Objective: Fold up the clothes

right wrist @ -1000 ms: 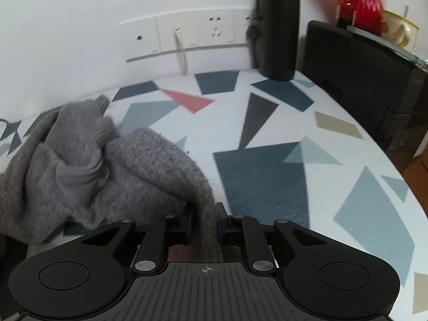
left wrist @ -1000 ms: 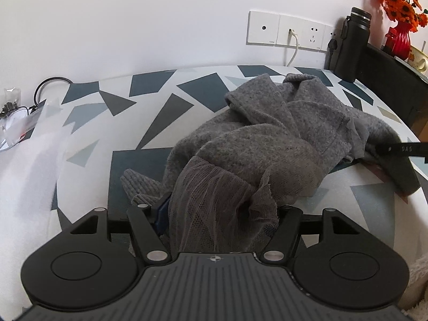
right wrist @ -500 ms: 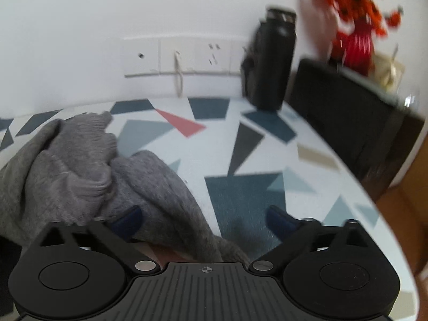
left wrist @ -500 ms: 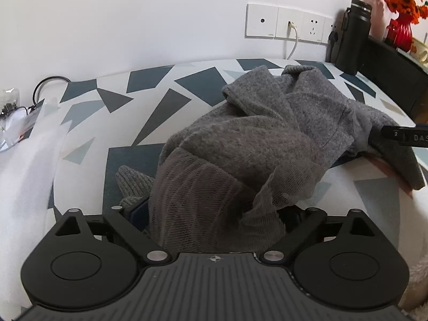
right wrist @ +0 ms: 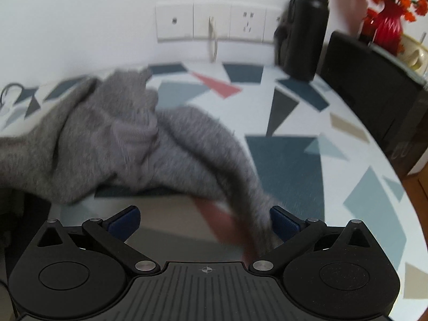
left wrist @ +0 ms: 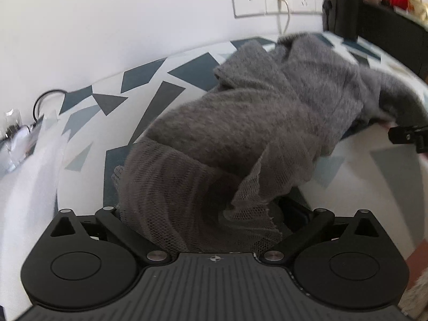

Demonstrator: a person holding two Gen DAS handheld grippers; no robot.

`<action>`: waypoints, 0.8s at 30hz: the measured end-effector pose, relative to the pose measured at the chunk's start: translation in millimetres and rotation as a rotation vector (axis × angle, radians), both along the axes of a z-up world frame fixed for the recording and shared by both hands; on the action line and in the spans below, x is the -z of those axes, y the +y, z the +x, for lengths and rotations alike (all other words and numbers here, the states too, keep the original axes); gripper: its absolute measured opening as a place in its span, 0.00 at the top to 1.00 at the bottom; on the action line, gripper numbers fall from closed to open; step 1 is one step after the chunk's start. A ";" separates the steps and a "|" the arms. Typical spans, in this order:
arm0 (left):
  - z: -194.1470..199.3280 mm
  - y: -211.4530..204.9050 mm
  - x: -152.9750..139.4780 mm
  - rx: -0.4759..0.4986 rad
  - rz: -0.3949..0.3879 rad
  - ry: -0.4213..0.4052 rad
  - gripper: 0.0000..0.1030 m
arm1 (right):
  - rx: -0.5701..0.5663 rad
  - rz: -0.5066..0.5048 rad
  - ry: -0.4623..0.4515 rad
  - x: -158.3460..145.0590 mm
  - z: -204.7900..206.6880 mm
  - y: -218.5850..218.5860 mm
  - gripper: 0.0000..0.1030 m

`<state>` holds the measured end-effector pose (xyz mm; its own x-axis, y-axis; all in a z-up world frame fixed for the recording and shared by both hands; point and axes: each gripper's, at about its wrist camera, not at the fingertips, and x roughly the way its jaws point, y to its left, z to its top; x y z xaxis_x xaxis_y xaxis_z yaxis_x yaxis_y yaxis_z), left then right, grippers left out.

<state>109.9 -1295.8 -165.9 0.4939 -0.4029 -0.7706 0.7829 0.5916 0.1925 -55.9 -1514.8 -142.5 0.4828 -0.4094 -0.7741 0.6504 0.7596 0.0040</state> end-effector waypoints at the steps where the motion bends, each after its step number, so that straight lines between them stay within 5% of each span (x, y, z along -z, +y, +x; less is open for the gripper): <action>1: -2.7 -2.4 2.4 0.009 0.023 -0.018 0.01 | -0.007 0.005 0.010 2.3 0.1 1.7 0.01; 4: -10.6 -6.6 9.8 0.028 0.067 -0.072 0.00 | -0.020 0.012 0.038 8.2 0.5 5.9 0.01; 24: -6.6 -11.4 11.4 -0.024 0.032 -0.046 0.00 | -0.034 0.035 0.064 22.4 -0.6 4.4 0.01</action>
